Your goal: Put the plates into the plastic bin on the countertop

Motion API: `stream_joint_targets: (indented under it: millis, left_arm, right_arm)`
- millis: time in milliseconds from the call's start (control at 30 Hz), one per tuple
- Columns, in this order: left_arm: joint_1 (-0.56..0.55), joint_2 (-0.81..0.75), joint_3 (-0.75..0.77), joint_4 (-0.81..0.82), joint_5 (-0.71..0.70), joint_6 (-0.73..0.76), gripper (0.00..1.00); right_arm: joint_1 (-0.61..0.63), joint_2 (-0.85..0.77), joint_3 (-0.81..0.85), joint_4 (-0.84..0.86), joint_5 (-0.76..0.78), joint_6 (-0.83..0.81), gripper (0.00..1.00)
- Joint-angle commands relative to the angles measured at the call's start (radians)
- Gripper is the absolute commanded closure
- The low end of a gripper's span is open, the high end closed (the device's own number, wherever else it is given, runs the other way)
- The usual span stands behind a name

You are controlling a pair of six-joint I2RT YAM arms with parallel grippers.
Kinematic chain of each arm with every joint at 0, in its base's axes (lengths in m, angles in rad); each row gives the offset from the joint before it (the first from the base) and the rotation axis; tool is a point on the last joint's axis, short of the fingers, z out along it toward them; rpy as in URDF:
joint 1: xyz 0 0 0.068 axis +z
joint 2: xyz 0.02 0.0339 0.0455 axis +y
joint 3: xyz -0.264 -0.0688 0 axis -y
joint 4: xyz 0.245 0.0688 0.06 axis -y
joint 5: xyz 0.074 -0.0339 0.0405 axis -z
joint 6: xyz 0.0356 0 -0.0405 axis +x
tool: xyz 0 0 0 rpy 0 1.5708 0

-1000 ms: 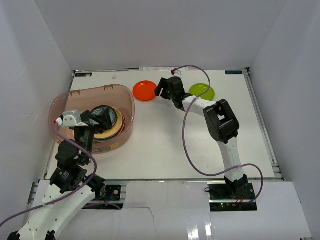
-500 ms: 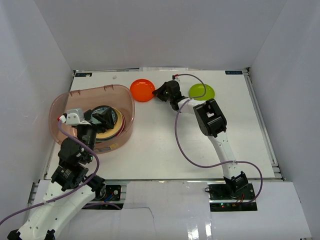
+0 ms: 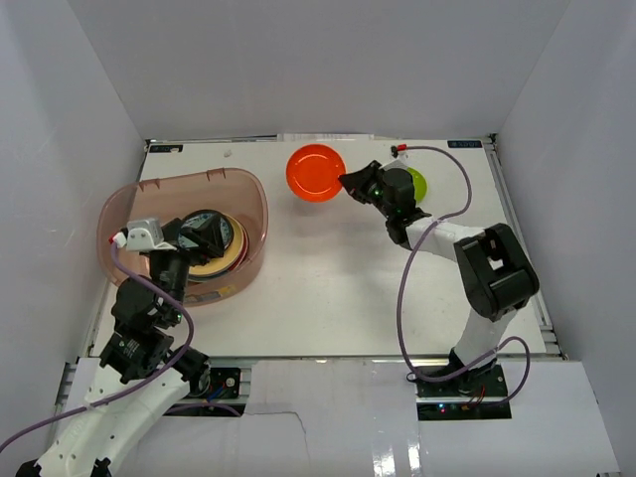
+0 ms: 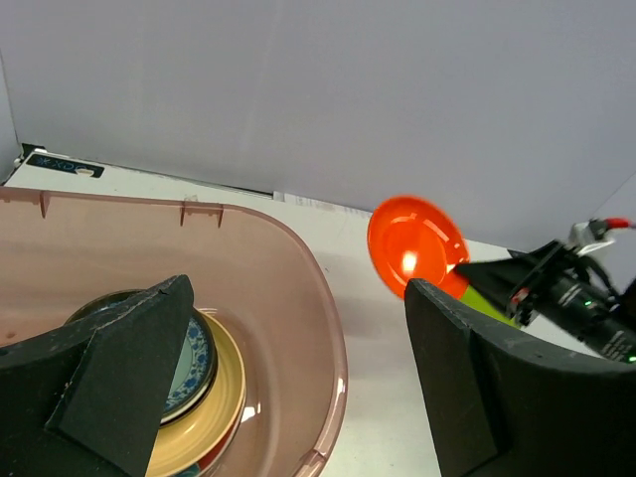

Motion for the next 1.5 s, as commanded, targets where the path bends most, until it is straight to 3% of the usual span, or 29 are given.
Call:
stream_joint_targets:
  millis: [0, 167, 500, 800, 900, 933, 967, 1033, 1200, 1300, 1400, 1433, 1467]
  left_arm:
    - [0.009, -0.015, 0.005, -0.006, 0.017, -0.015, 0.02]
    - [0.02, -0.04, 0.003, -0.004, 0.009, -0.018, 0.02]
    - [0.026, -0.072, -0.001, 0.001, 0.003, -0.025, 0.02]
    - [0.026, -0.079, -0.001, 0.001, 0.017, -0.032, 0.02]
    - [0.026, -0.079, -0.001, 0.001, 0.018, -0.033, 0.02]
    - [0.028, -0.079, -0.001, 0.001, 0.02, -0.033, 0.02]
    - [0.026, -0.079, -0.001, 0.001, 0.018, -0.033, 0.02]
    - [0.028, -0.078, -0.001, -0.001, 0.018, -0.033, 0.02]
    - [0.028, -0.079, 0.0, -0.001, 0.018, -0.033, 0.02]
    - [0.026, -0.083, -0.001, -0.002, 0.017, -0.033, 0.02]
    - [0.026, -0.086, -0.001, -0.002, 0.023, -0.035, 0.02]
    - [0.026, -0.087, 0.0, -0.002, 0.027, -0.035, 0.02]
    - [0.028, -0.086, 0.0, -0.002, 0.031, -0.036, 0.02]
  right_arm:
    - [0.058, -0.122, 0.017, 0.146, -0.067, -0.092, 0.92]
    - [0.18, -0.085, 0.199, -0.019, -0.083, -0.204, 0.92]
    - [0.407, 0.277, 0.709, -0.311, -0.068, -0.325, 0.92]
    - [0.487, 0.505, 1.043, -0.497, -0.031, -0.377, 0.92]
    - [0.505, 0.539, 1.075, -0.514, -0.031, -0.376, 0.84]
    - [0.507, 0.539, 1.075, -0.512, -0.031, -0.376, 0.77]
    - [0.507, 0.529, 1.072, -0.509, -0.031, -0.376, 0.62]
    - [0.504, 0.501, 1.043, -0.503, -0.028, -0.388, 0.51]
    - [0.45, 0.288, 0.866, -0.436, 0.026, -0.429, 0.47]
    - [0.358, 0.118, 0.621, -0.319, 0.014, -0.393, 0.55]
    - [0.216, -0.02, 0.375, -0.265, 0.018, -0.345, 0.73]
    - [0.173, -0.072, 0.324, -0.264, 0.003, -0.331, 0.85]
    - [0.086, -0.096, 0.219, -0.254, -0.005, -0.327, 0.88]
